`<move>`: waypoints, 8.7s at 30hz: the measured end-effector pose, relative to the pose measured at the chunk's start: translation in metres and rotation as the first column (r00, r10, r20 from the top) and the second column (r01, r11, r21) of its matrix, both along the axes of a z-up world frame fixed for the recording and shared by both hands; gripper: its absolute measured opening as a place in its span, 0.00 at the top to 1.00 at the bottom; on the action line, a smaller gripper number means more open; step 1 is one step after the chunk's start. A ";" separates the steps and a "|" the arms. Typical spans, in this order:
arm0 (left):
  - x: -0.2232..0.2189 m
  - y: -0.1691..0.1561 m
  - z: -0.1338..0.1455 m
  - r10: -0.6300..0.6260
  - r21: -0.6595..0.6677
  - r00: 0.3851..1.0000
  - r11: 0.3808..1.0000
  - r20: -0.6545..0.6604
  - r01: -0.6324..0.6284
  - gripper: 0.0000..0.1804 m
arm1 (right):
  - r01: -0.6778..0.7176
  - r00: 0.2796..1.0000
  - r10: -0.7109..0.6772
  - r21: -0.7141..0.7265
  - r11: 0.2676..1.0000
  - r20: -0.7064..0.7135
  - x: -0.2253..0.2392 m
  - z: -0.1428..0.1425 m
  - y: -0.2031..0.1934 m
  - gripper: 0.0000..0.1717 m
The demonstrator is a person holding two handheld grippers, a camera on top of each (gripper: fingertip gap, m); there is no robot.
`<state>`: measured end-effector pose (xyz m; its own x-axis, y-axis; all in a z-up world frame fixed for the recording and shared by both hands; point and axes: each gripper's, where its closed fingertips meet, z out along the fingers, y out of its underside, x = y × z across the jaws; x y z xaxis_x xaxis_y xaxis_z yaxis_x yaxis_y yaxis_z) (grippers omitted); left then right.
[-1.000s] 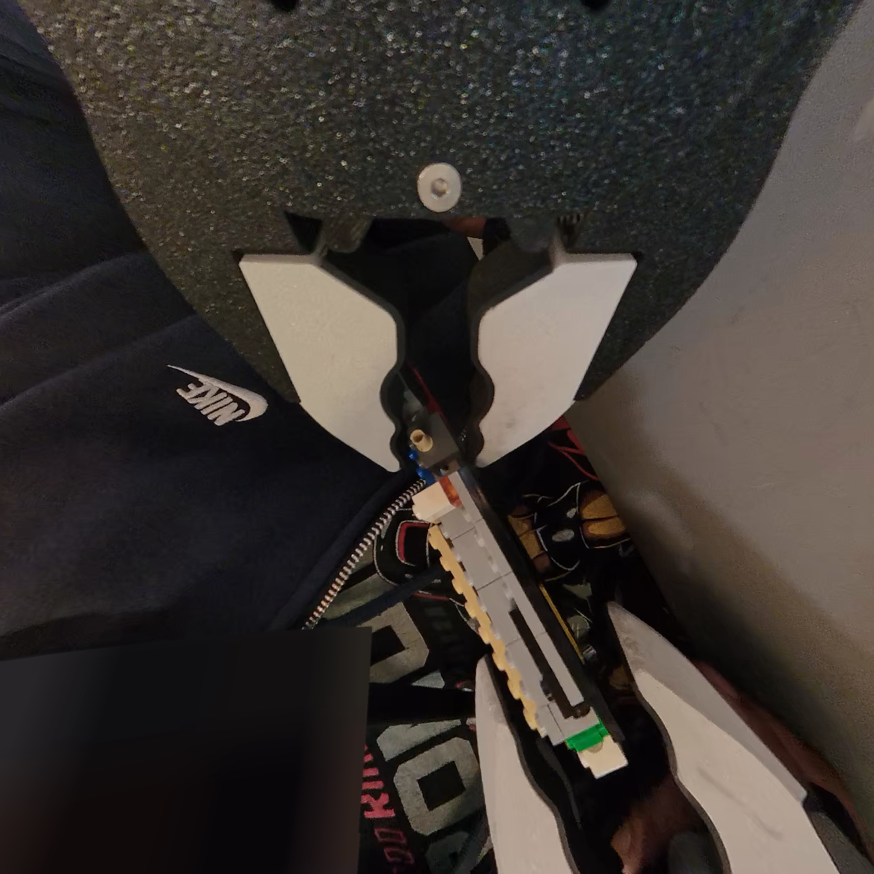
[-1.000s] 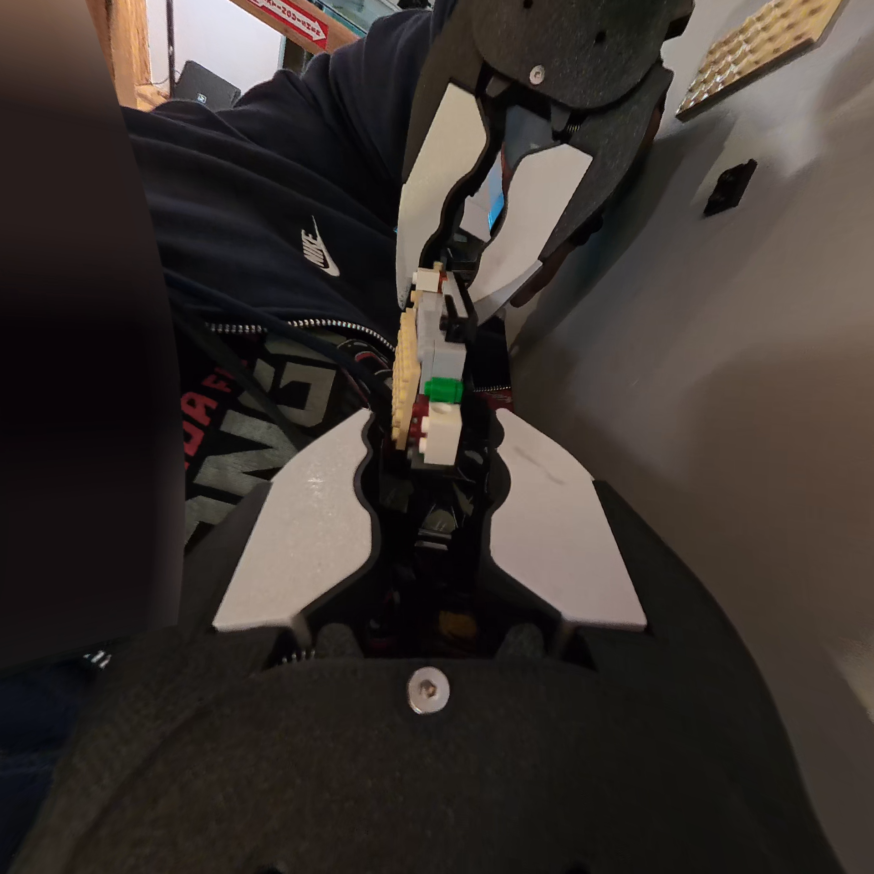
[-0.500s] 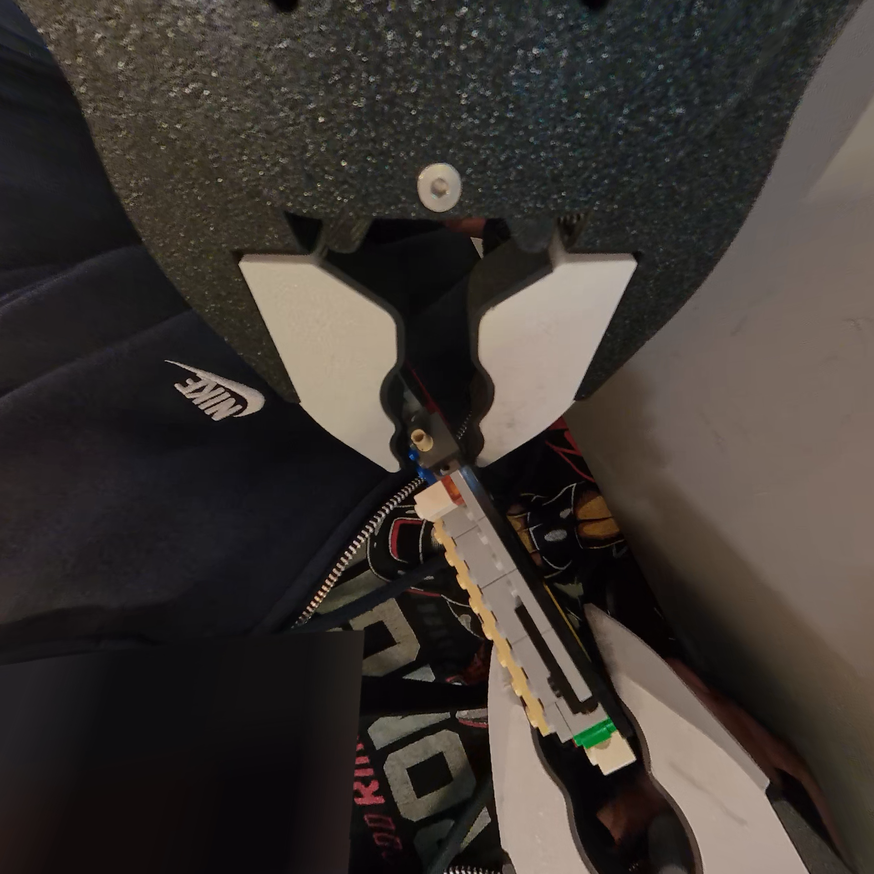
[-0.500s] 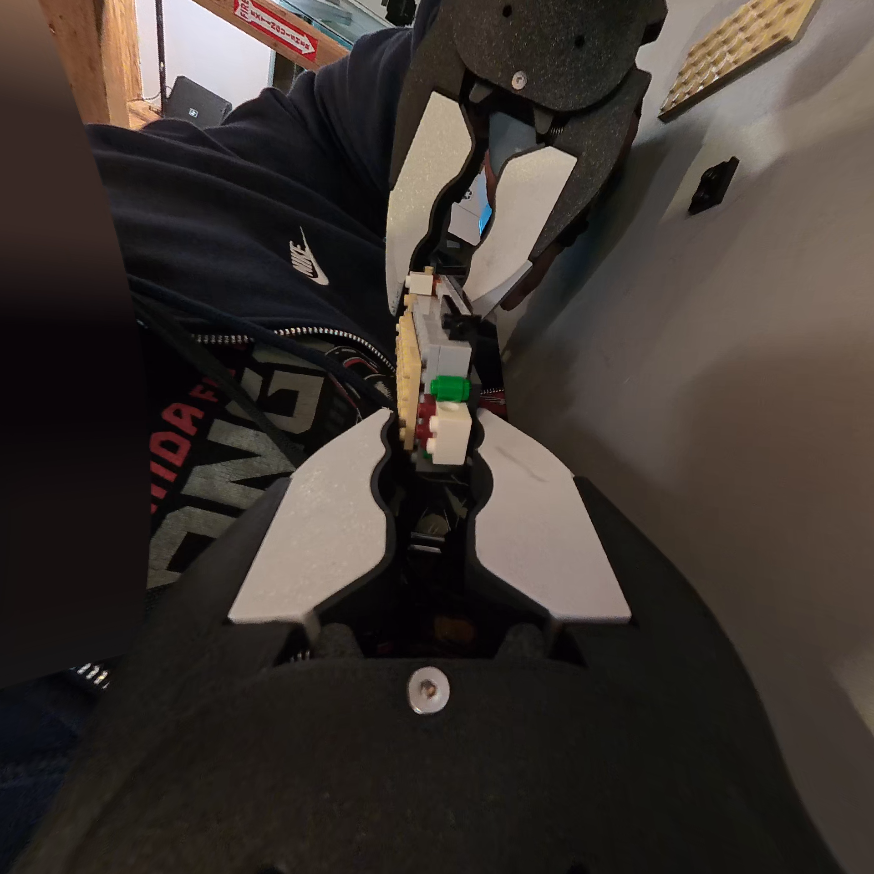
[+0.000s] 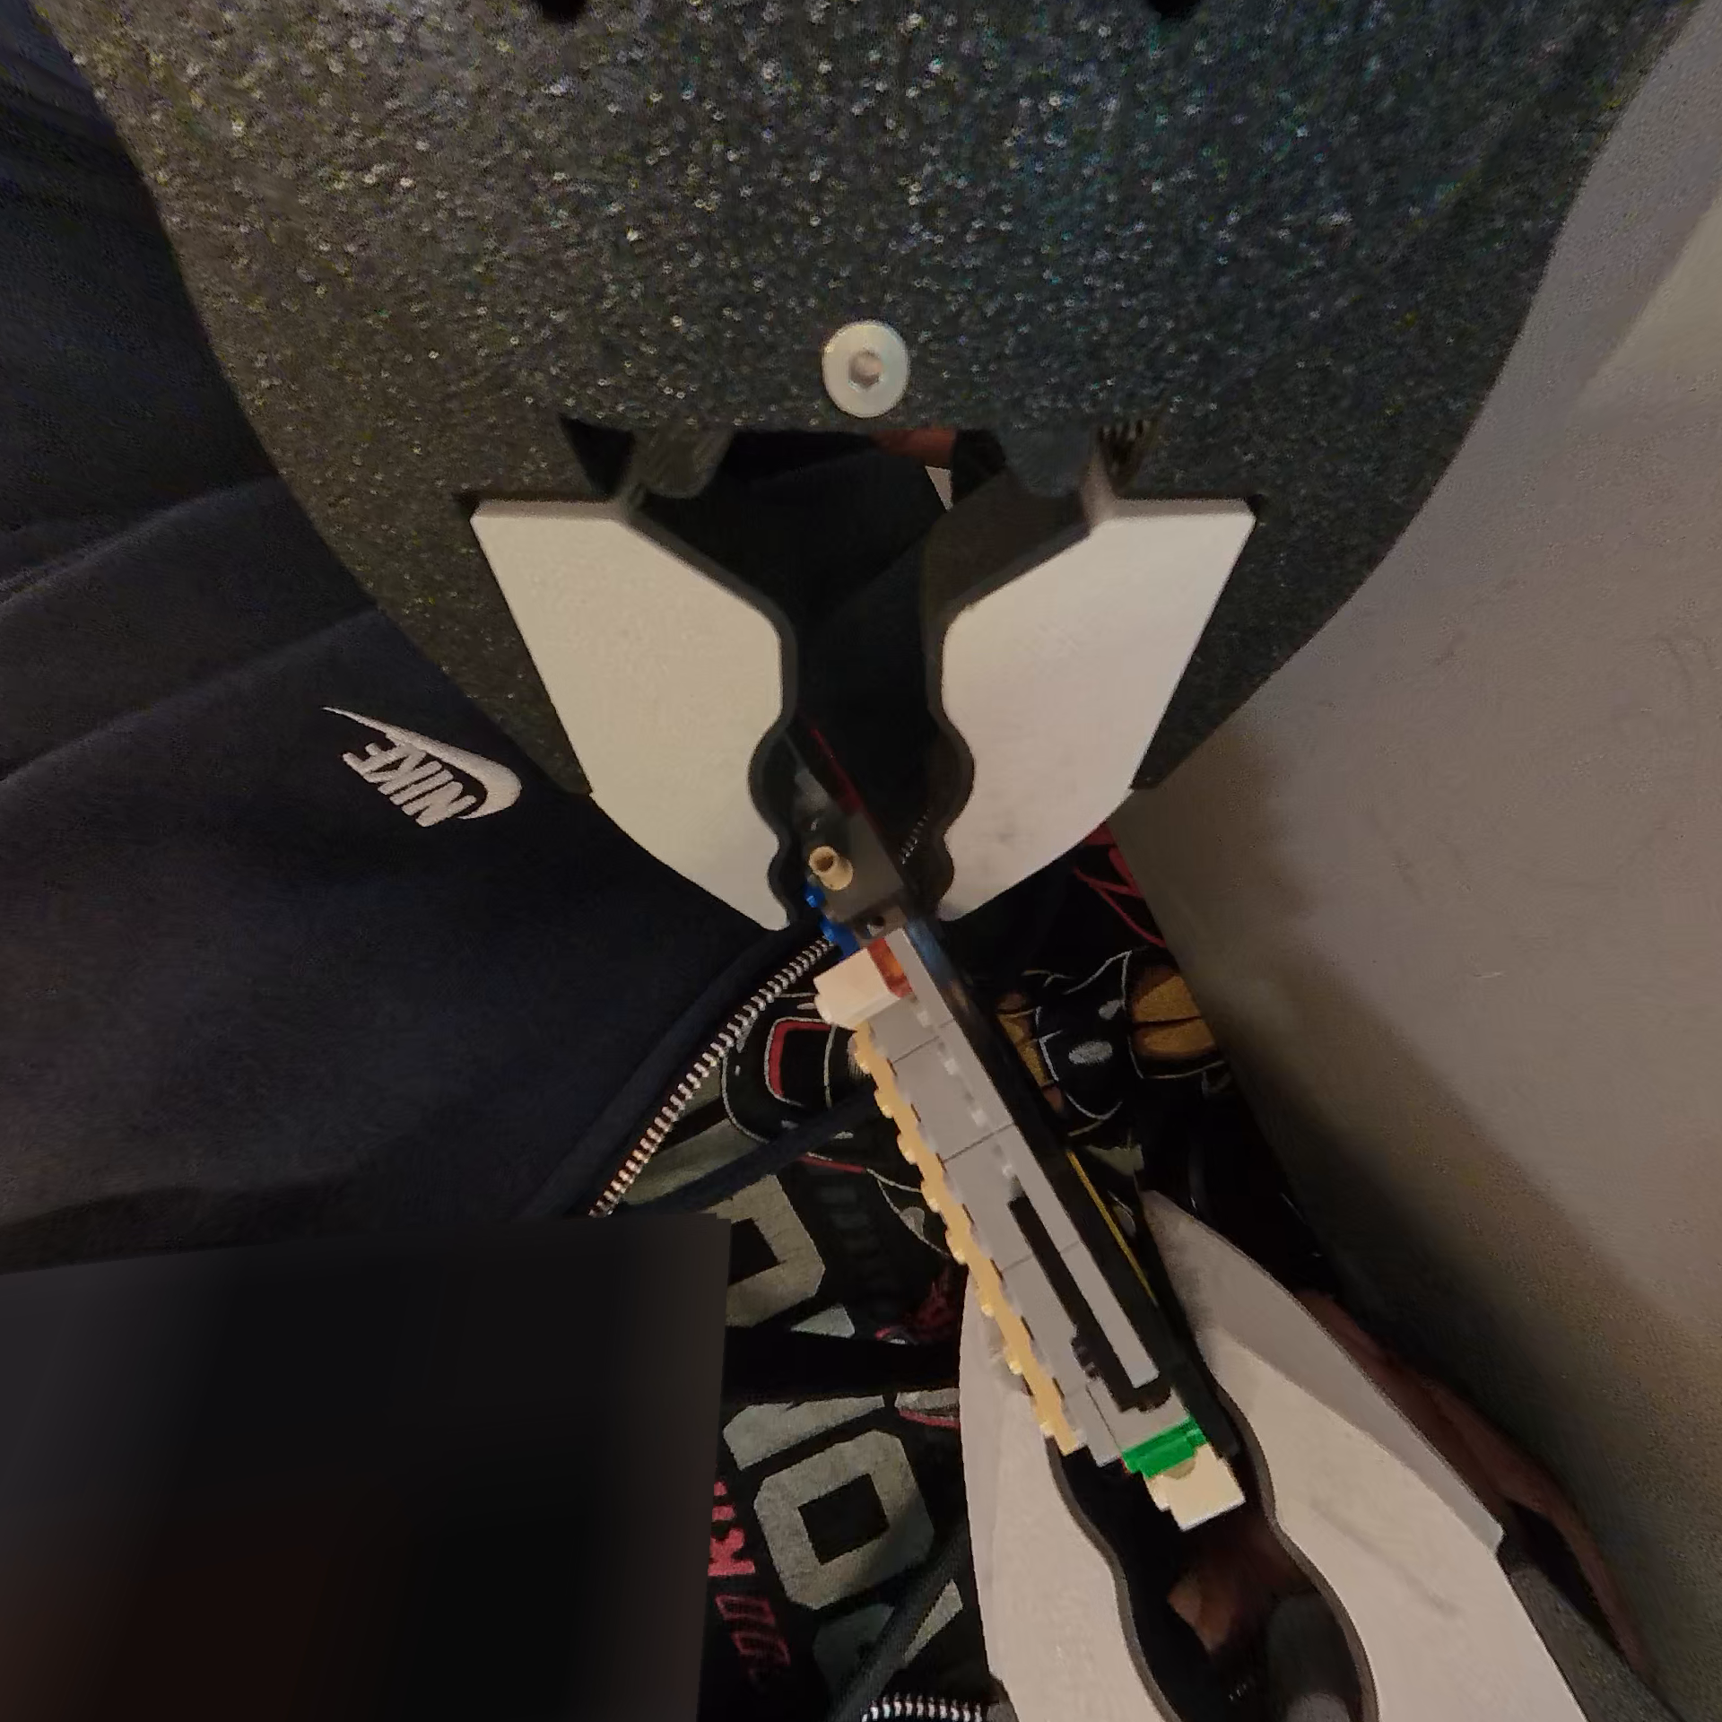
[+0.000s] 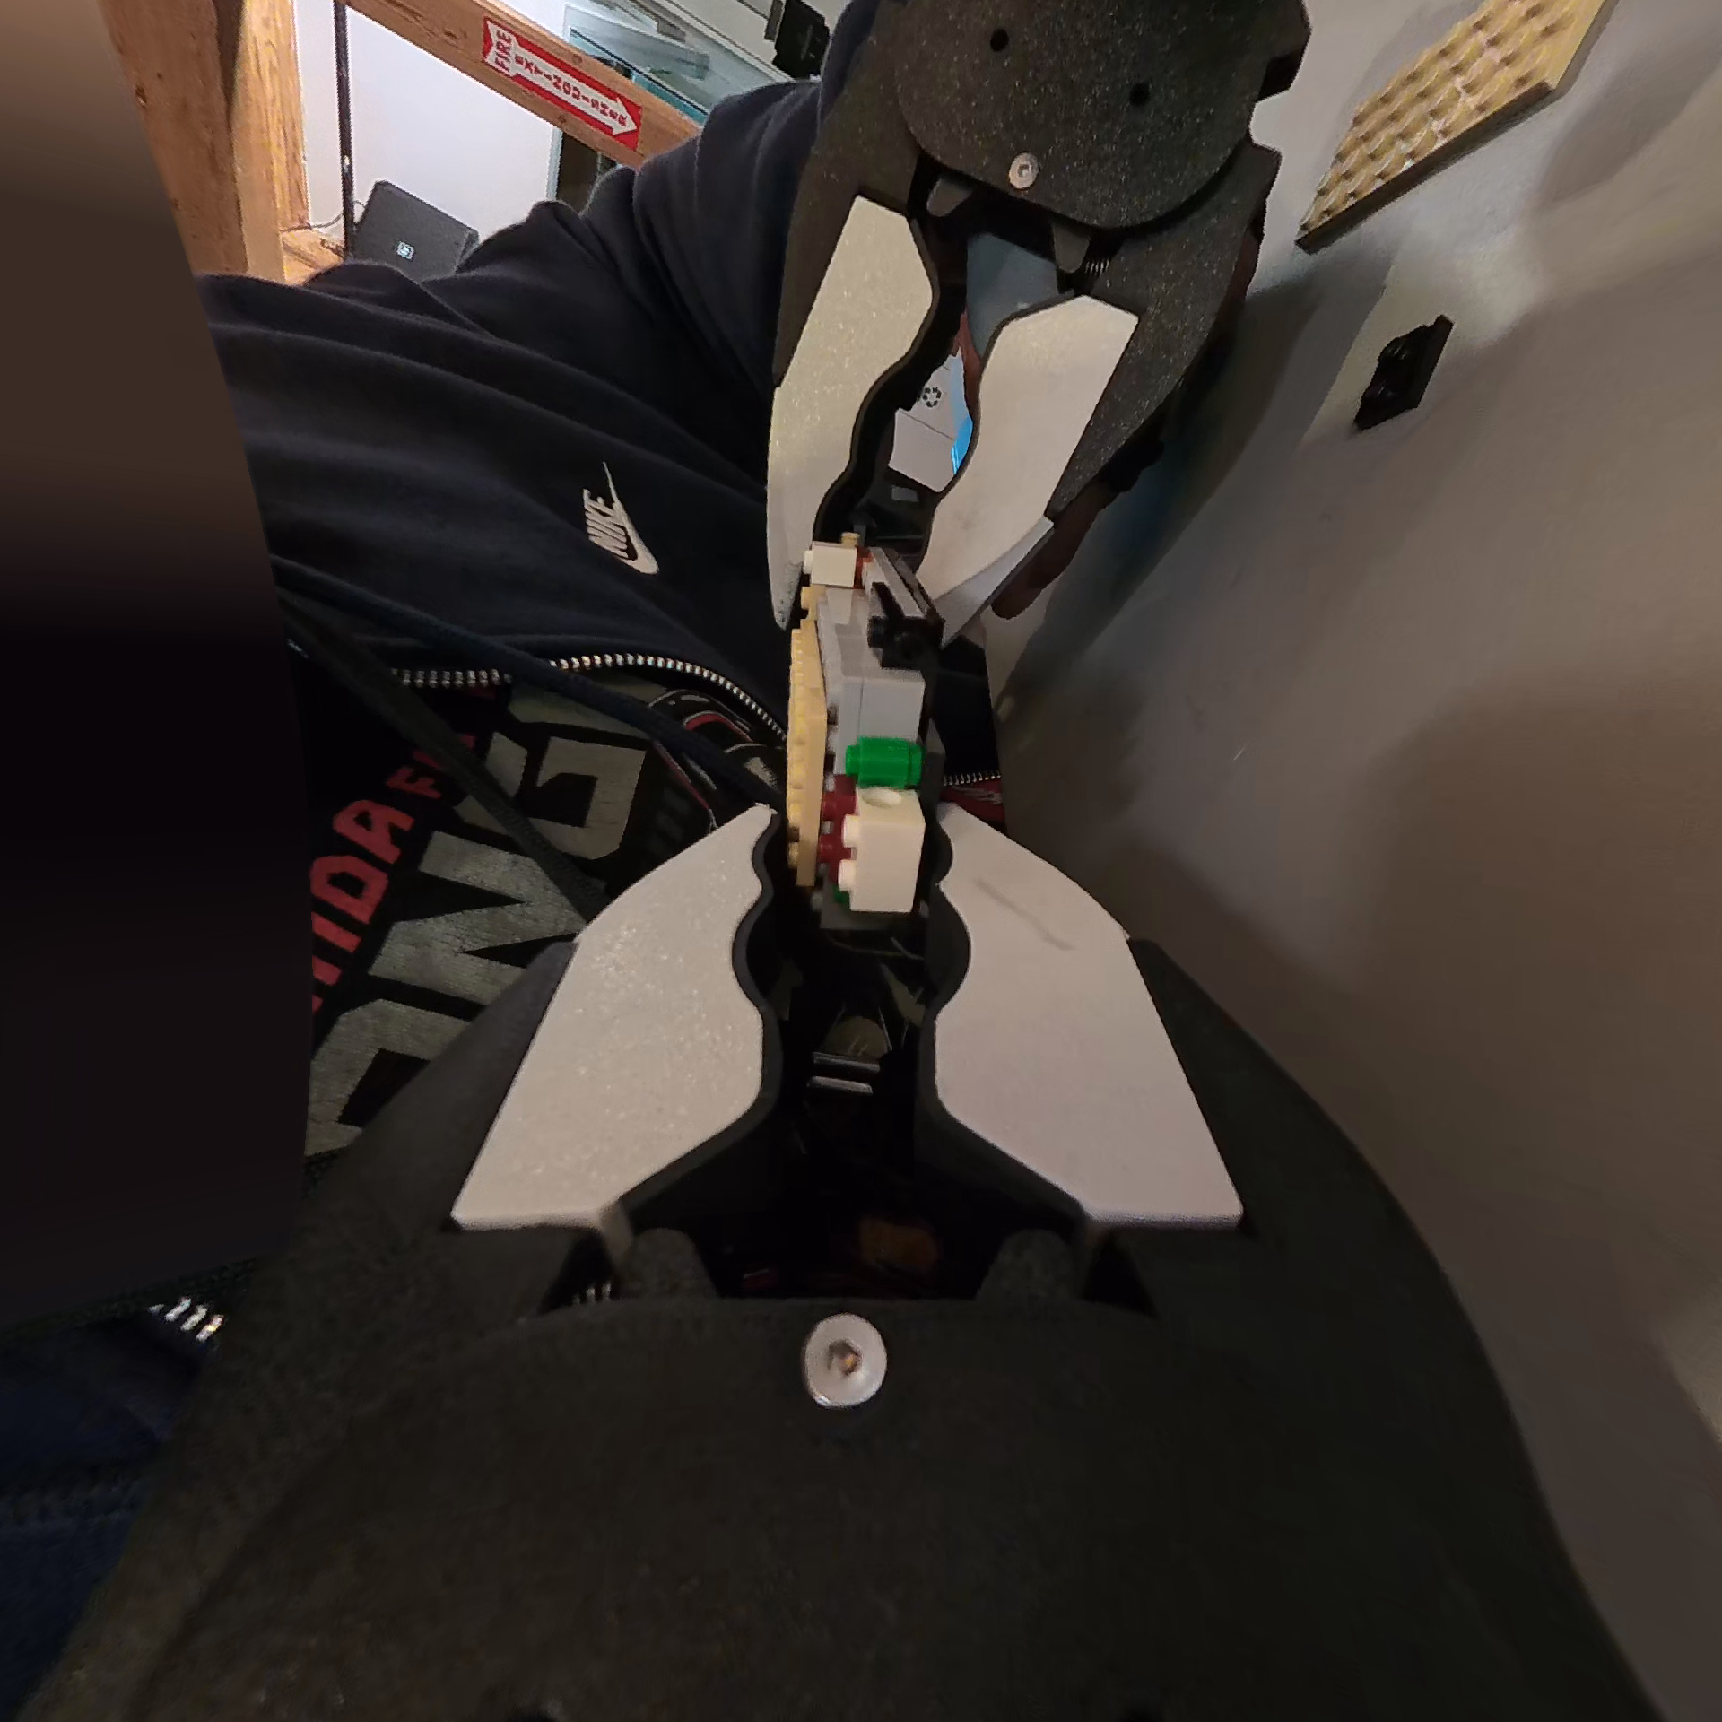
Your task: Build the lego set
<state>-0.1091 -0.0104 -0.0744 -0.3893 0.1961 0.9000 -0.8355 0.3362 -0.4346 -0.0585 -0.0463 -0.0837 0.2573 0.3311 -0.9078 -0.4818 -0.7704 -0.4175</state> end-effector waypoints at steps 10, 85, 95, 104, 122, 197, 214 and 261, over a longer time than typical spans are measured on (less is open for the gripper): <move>0.004 -0.003 -0.006 0.041 0.048 0.999 0.998 0.001 -0.041 0.80 | 0.036 0.999 -0.036 -0.004 0.999 -0.009 0.009 -0.001 0.004 0.85; 0.088 0.006 0.002 0.676 0.013 0.737 0.737 0.018 -0.676 0.88 | 0.406 0.913 -0.402 0.086 0.910 -0.065 0.089 0.019 0.063 0.83; 0.095 -0.002 0.004 0.743 -0.026 0.669 0.668 -0.023 -0.743 0.88 | 0.382 0.924 -0.381 0.079 0.921 -0.036 0.092 0.017 0.062 0.81; 0.094 0.000 0.004 0.757 -0.027 0.653 0.653 0.017 -0.757 0.88 | 0.351 0.936 -0.347 0.084 0.933 -0.058 0.088 0.019 0.062 0.82; 0.097 0.003 0.006 0.757 -0.003 0.640 0.646 0.133 -0.763 0.89 | 0.331 0.943 -0.333 0.119 0.936 0.003 0.090 0.023 0.062 0.80; 0.142 0.060 0.019 0.879 0.127 0.476 0.468 0.040 -0.874 0.89 | 0.460 0.572 -0.585 0.367 0.809 0.575 0.118 -0.002 0.083 1.00; 0.139 0.056 0.010 0.201 0.519 0.599 0.340 0.775 -0.784 0.89 | 0.264 0.845 -0.334 0.219 0.940 0.418 0.081 0.014 0.090 1.00; 0.169 0.087 0.226 -0.999 0.448 0.038 -0.033 0.000 -0.893 0.85 | 0.257 0.545 -0.738 0.758 0.600 0.399 0.120 0.210 0.137 1.00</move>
